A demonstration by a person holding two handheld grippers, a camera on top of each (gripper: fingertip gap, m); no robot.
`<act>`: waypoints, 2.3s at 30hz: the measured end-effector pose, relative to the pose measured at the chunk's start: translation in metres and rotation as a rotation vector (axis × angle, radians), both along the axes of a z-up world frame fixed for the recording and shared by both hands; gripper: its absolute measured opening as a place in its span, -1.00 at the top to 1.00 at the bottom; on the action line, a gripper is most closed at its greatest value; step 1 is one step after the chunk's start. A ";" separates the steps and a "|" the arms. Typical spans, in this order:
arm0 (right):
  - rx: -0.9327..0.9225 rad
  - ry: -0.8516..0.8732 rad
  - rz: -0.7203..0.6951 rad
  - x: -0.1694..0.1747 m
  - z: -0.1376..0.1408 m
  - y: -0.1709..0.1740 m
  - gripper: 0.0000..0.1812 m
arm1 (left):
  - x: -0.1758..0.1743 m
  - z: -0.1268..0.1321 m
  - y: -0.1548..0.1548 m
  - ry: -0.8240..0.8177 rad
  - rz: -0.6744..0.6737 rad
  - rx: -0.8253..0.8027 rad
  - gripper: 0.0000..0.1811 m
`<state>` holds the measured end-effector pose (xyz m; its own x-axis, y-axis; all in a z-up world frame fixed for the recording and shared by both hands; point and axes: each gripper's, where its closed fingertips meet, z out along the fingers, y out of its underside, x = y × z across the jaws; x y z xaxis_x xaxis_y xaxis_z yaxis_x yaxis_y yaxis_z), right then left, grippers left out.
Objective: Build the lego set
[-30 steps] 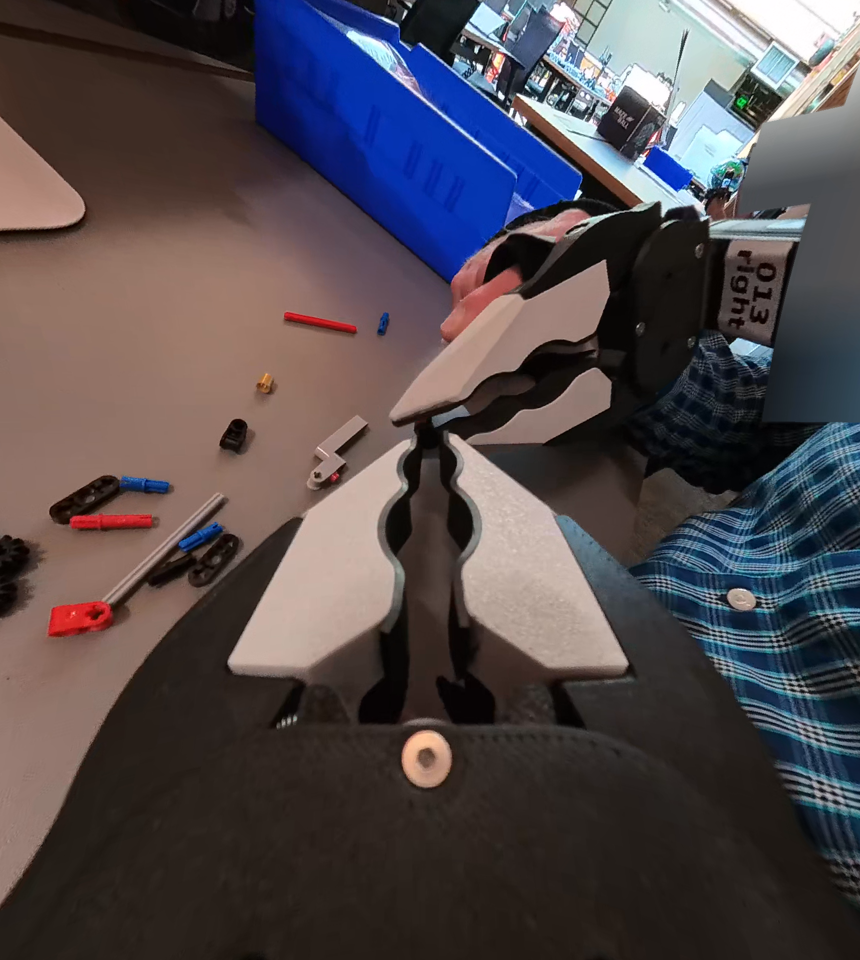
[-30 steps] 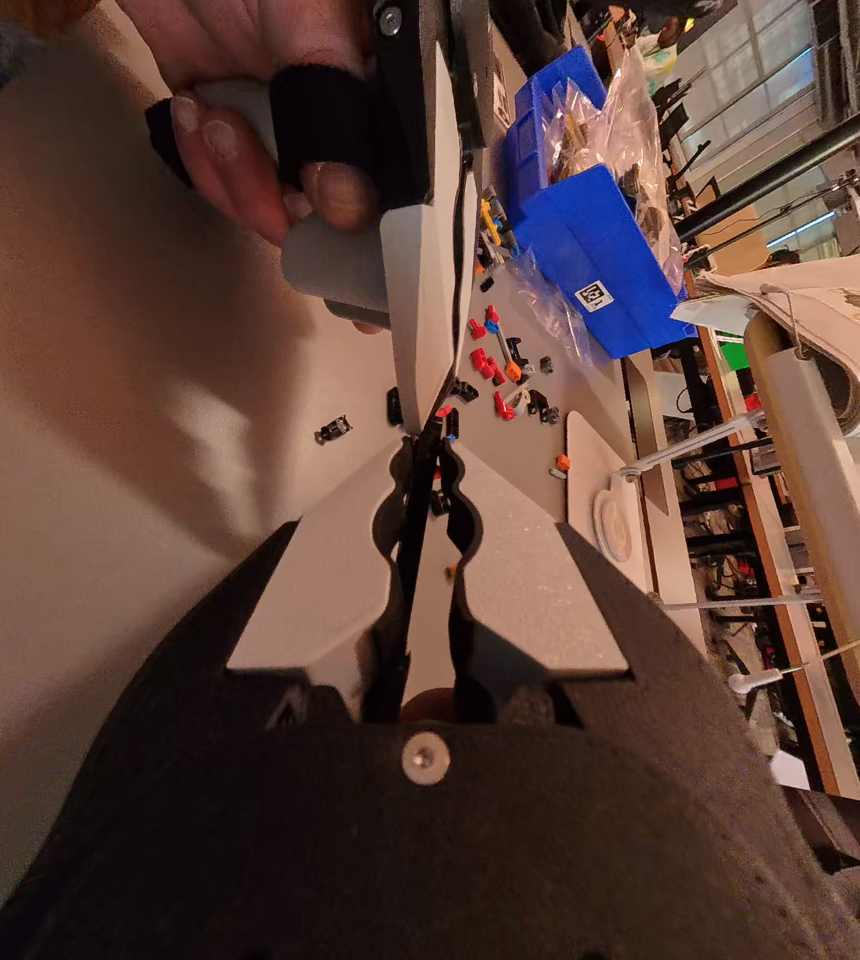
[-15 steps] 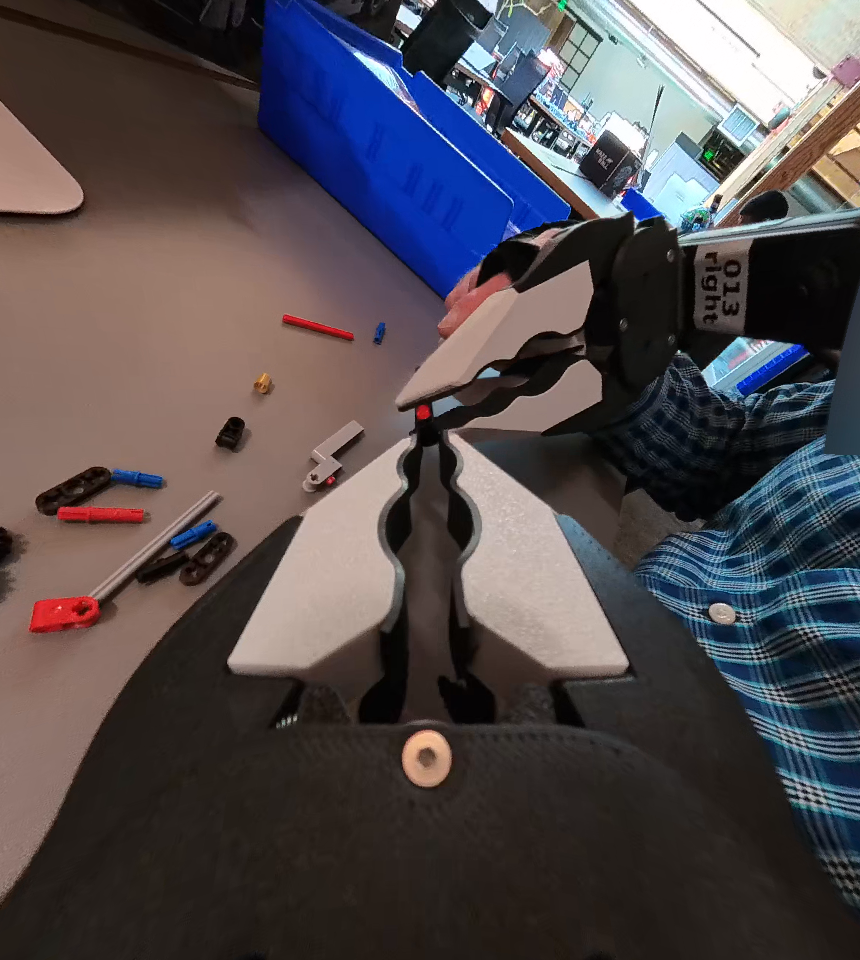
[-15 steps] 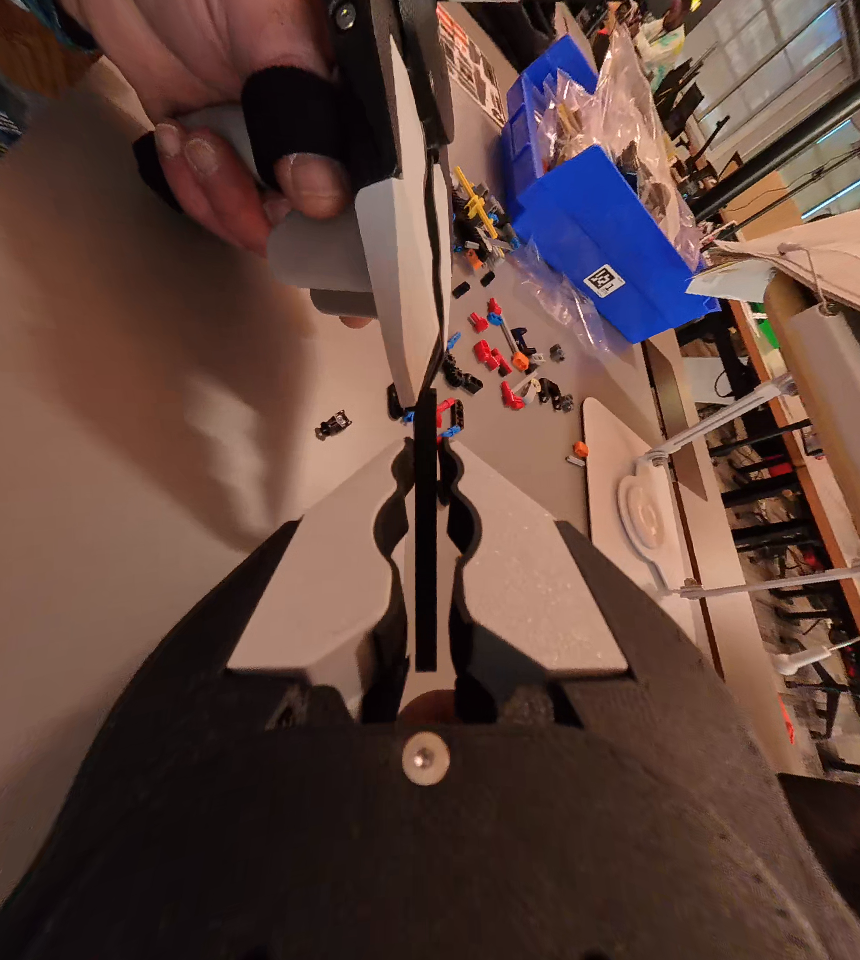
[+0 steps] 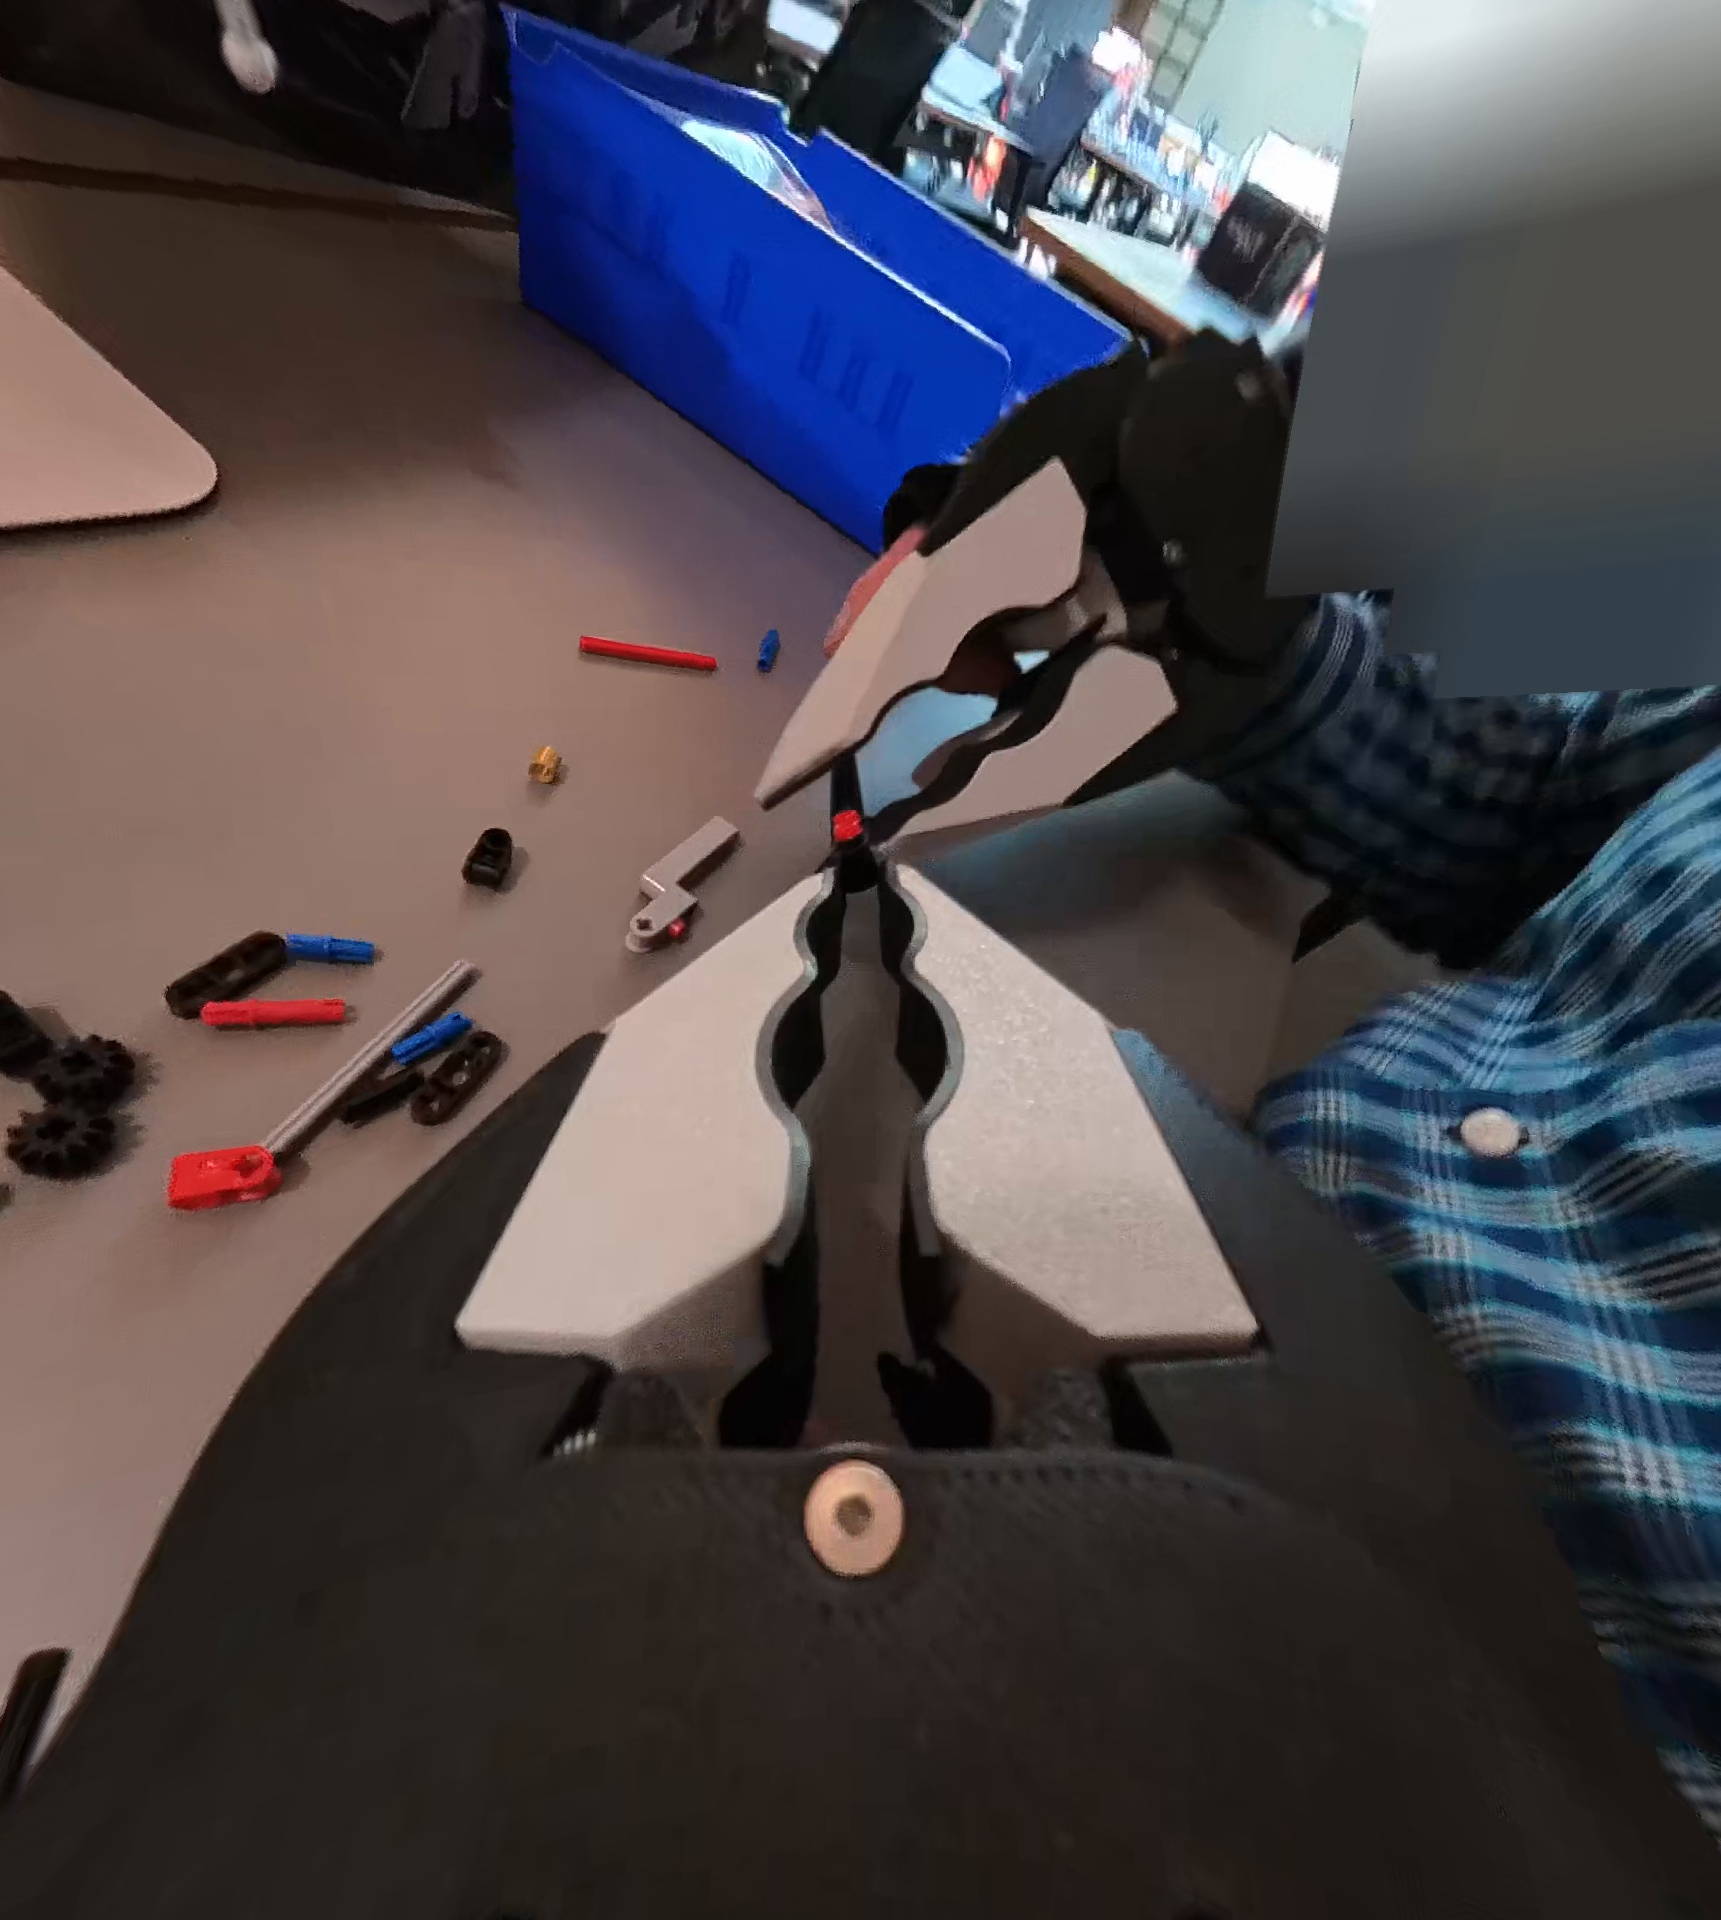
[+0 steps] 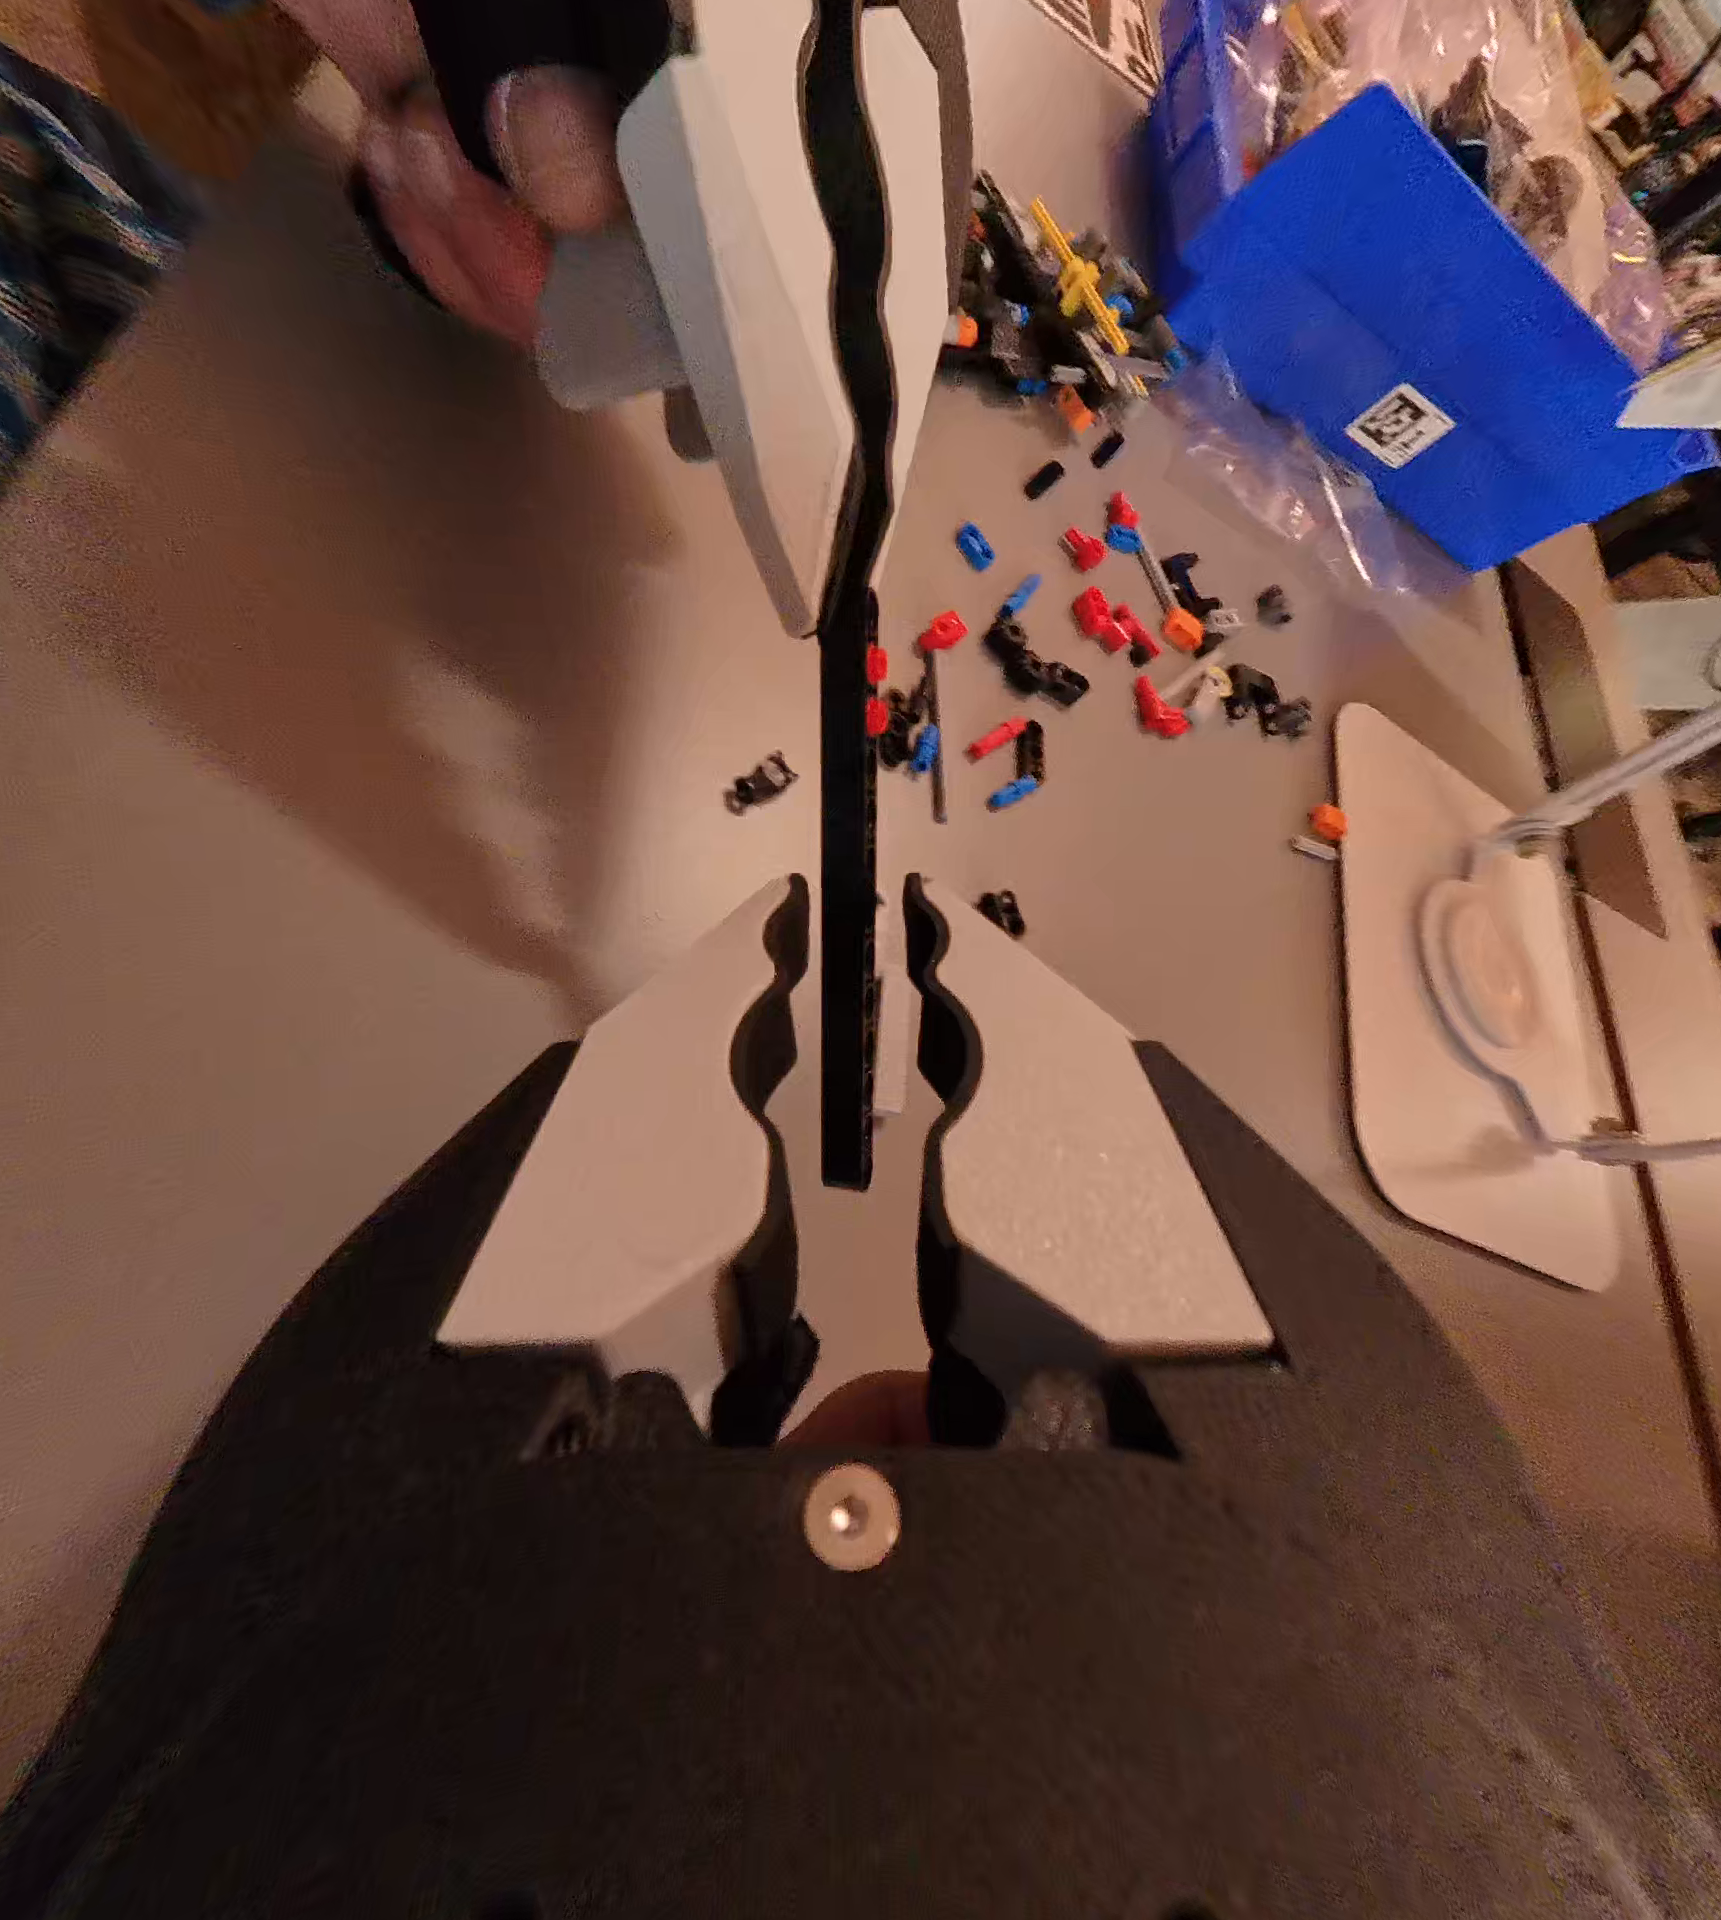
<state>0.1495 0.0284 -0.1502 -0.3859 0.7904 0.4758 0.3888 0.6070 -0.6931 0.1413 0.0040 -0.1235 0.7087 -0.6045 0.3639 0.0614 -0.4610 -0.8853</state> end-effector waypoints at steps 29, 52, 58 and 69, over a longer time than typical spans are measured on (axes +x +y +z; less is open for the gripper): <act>-0.072 -0.299 0.092 0.043 -0.041 -0.006 0.92 | 0.009 -0.040 -0.020 0.470 -0.086 0.087 0.74; -0.187 -0.152 -0.154 0.011 0.004 0.043 0.75 | 0.005 -0.038 -0.012 0.450 -0.053 0.079 0.72; -0.164 -0.174 -0.216 -0.047 -0.001 0.070 0.76 | 0.001 -0.034 -0.016 0.393 -0.026 0.063 0.72; -0.199 -0.203 -0.257 -0.177 -0.012 0.114 0.70 | -0.005 -0.023 -0.016 0.244 -0.025 0.039 0.73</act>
